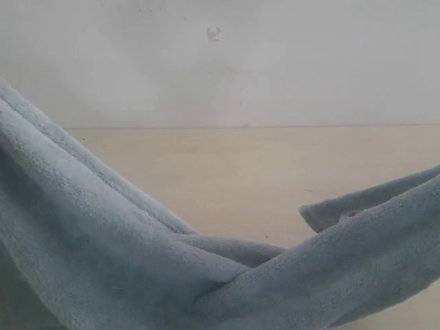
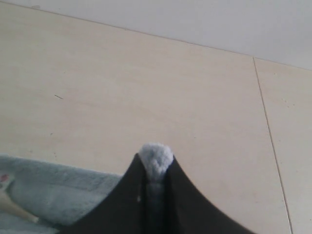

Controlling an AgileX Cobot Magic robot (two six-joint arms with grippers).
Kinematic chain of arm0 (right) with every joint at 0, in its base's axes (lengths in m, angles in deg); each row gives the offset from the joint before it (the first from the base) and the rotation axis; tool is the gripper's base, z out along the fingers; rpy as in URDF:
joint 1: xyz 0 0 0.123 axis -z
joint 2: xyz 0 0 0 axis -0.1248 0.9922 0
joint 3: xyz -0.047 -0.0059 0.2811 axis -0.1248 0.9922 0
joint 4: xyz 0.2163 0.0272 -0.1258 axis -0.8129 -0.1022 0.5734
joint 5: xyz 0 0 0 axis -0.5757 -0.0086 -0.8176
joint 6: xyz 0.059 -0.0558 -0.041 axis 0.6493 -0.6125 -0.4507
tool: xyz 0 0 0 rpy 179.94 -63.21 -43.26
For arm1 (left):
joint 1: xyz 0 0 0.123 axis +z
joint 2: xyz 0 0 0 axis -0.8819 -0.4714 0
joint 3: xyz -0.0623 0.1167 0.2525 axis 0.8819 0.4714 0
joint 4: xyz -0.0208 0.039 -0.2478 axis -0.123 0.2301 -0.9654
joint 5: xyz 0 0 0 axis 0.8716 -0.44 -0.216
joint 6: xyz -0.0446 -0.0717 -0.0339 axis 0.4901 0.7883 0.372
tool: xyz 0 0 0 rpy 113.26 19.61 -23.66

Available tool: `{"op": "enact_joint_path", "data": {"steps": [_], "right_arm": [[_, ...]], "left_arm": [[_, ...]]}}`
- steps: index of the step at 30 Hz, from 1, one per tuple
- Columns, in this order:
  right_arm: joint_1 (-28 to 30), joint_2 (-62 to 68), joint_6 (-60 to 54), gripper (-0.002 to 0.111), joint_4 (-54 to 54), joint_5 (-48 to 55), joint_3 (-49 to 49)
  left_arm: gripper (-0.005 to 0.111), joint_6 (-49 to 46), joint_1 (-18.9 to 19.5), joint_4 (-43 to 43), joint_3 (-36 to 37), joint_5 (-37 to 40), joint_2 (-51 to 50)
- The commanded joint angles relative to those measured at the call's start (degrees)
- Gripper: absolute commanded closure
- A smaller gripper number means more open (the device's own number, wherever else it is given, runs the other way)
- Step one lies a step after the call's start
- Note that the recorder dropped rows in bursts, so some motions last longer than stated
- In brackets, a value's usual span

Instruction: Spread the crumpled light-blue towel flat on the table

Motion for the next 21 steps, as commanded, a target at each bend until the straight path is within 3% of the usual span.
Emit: {"op": "enact_joint_path", "data": {"steps": [1, 7, 11, 13, 16, 18, 21], "right_arm": [[0.1, -0.4, -1.3, 0.109, -1.7, 0.0, 0.0], [0.1, -0.3, -1.7, 0.109, -1.8, -0.1, 0.0], [0.1, 0.5, -2.3, 0.109, -1.8, 1.1, 0.0], [0.1, 0.6, -2.4, 0.109, -1.9, 0.8, 0.0], [0.1, 0.6, -2.4, 0.109, -2.0, 0.7, 0.0], [0.1, 0.6, -2.4, 0.109, -2.0, 0.4, 0.0], [0.1, 0.6, -2.5, 0.109, -2.1, 0.1, 0.0]], "left_arm": [[0.103, 2.4, 0.9, -0.5, 0.2, 2.0, -9.3], [0.103, 8.7, 7.6, -0.5, 0.1, 4.7, -24.6], [0.101, 10.2, 12.1, -0.5, -0.6, 6.8, -29.7], [0.094, 10.8, 14.3, -0.5, -1.0, 7.0, -30.6], [0.074, 9.8, 17.2, -0.5, -1.3, 10.0, -30.8], [0.055, 7.1, 17.4, -0.5, -1.3, 10.4, -30.8], [0.041, 1.7, 17.4, -0.5, -1.3, 11.1, -30.0]]}}
